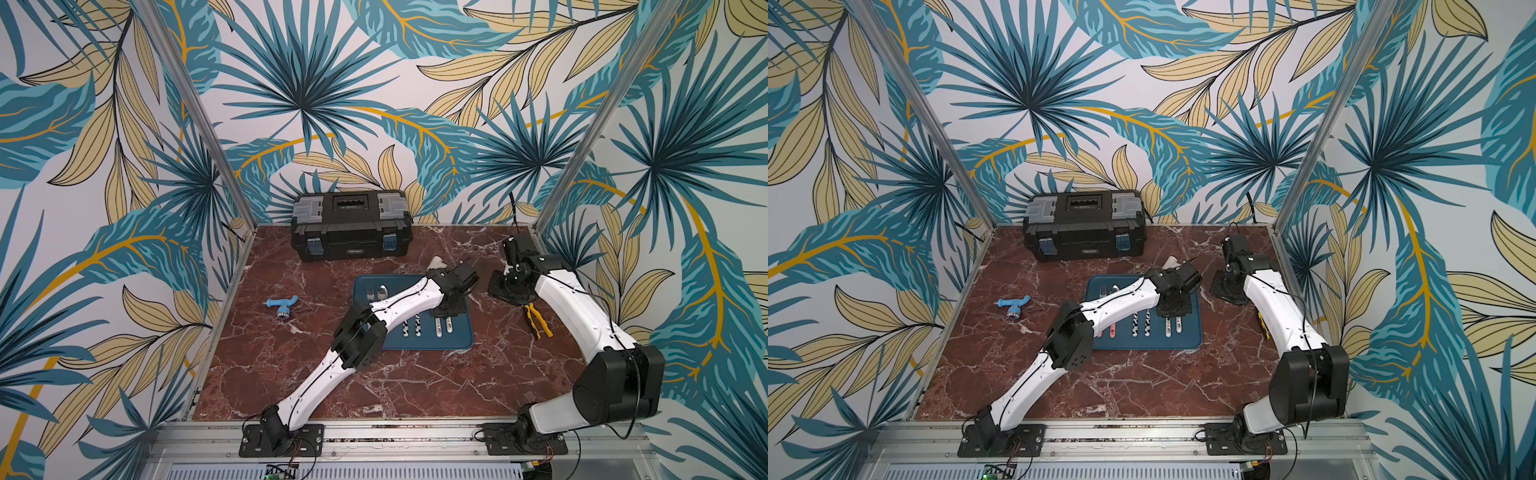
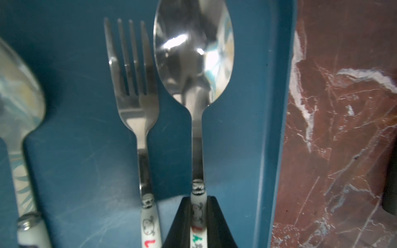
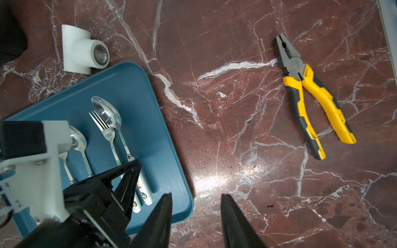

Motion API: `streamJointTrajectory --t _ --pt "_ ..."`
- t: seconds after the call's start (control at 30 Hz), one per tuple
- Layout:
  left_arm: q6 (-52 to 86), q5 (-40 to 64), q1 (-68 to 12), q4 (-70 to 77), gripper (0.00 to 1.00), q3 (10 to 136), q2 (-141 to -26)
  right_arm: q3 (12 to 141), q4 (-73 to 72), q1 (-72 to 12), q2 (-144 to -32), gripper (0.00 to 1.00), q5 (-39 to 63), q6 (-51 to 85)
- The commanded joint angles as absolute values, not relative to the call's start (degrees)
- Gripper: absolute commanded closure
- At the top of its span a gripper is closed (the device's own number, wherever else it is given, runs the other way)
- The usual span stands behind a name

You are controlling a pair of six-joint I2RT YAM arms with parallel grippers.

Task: Set the spoon and fork side by side
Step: Place the spoon on the tray.

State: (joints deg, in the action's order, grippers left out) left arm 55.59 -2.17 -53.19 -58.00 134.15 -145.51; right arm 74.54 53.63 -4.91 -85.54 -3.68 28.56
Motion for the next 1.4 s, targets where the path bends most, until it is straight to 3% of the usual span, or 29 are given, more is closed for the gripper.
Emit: streamJointTrajectory --t 0.0,0.9,1.37 --pt "56.05 -2.65 -53.17 -59.02 1.0 136.49 -145.87 73.26 53.17 -4.76 -84.72 0.56 -2.66 29.0" --pt "56.06 -0.48 -53.55 -59.16 1.0 137.31 -147.88 72.7 52.34 -4.75 -85.04 0.56 -1.49 29.0" --pt "56.32 0.69 -53.04 -57.83 0.72 135.47 -147.98 72.55 52.29 -4.75 -85.04 0.54 -1.14 28.9"
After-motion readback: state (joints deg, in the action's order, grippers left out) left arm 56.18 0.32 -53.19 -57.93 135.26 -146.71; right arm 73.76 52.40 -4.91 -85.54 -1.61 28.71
